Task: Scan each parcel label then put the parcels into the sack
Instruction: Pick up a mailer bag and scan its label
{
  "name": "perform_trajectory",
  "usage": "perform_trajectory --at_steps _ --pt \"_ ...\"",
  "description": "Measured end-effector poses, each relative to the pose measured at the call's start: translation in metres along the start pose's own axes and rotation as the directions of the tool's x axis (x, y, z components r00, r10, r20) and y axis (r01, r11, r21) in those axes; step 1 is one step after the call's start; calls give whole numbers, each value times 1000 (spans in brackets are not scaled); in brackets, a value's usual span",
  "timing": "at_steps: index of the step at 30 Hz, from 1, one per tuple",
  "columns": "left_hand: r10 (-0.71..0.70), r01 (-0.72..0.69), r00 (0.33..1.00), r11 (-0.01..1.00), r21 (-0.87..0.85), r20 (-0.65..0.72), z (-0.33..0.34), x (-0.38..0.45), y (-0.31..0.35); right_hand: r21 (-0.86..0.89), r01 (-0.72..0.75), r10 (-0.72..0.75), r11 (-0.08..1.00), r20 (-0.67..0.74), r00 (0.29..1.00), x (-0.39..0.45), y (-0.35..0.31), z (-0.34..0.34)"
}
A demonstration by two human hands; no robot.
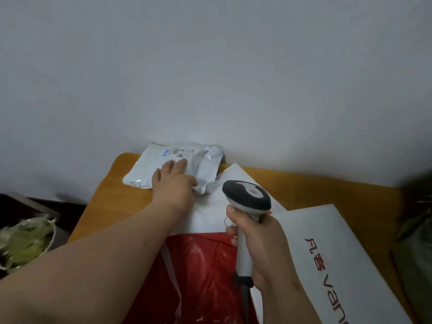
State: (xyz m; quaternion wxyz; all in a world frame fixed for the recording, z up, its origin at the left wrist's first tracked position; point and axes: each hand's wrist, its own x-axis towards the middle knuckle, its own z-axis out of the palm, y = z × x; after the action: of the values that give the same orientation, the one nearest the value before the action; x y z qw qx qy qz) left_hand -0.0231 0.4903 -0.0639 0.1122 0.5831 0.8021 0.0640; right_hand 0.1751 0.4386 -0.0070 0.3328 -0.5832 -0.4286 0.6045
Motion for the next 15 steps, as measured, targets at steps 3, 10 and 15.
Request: perform_trajectory --at_steps 3,10,15 --pt "-19 12 993 998 -62 -118 -2 2 -7 24 -8 9 1000 -7 1000 2 1 -3" --pt "-369 -24 814 751 -660 -449 -80 -13 -3 50 39 -38 998 -37 999 -7 -4 -11" --pt "-612 -189 685 374 -908 -395 -138 -56 -1 109 124 -114 986 -91 989 -29 -15 -15"
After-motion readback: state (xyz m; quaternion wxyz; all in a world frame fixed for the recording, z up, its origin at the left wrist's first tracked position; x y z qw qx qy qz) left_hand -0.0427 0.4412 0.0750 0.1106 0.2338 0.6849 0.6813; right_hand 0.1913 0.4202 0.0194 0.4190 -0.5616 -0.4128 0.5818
